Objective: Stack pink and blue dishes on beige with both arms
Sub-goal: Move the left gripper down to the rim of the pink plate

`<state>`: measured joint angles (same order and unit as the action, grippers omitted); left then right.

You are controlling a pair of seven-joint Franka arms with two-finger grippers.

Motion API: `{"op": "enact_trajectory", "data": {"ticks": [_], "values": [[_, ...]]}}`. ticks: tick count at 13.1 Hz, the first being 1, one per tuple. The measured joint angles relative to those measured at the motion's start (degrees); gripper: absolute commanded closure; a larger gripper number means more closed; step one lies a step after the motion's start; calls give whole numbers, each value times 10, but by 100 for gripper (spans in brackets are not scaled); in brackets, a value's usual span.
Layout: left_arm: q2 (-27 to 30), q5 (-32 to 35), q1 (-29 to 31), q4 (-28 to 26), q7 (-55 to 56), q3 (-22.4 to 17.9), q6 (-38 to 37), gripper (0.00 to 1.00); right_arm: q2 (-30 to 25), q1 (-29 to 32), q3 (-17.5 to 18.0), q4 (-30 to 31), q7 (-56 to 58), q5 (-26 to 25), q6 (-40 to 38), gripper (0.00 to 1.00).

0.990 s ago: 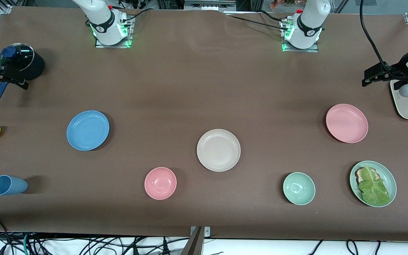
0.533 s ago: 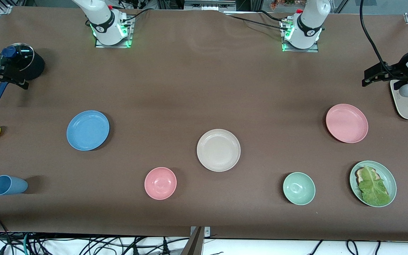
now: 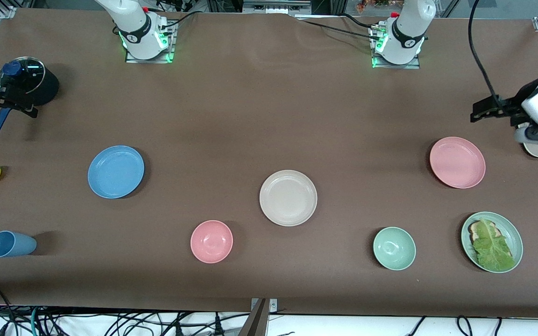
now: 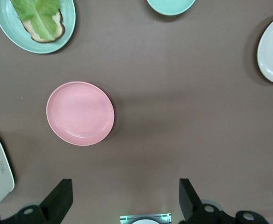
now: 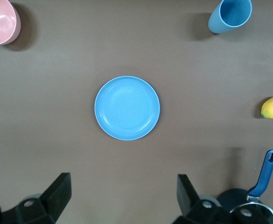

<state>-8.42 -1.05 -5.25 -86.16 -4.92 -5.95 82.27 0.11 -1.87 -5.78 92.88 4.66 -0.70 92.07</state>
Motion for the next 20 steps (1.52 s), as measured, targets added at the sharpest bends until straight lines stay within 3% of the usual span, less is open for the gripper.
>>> {"op": "enact_trajectory", "data": {"ticks": [6, 11, 13, 15, 20], "values": [[-107, 0, -3, 21, 1, 2, 48, 0, 0, 0, 0, 1, 0, 0, 0, 0], [-158, 0, -3, 26, 1, 0, 109, 0, 0, 0, 0, 1, 0, 0, 0, 0], [-167, -43, 32, 23, -19, -2, 139, 0, 0, 0, 0, 1, 0, 0, 0, 0], [-178, -85, 79, 8, -107, -4, 179, 0, 0, 0, 0, 1, 0, 0, 0, 0], [-185, -111, 142, -29, -236, -6, 230, 0, 0, 0, 0, 1, 0, 0, 0, 0]]}}
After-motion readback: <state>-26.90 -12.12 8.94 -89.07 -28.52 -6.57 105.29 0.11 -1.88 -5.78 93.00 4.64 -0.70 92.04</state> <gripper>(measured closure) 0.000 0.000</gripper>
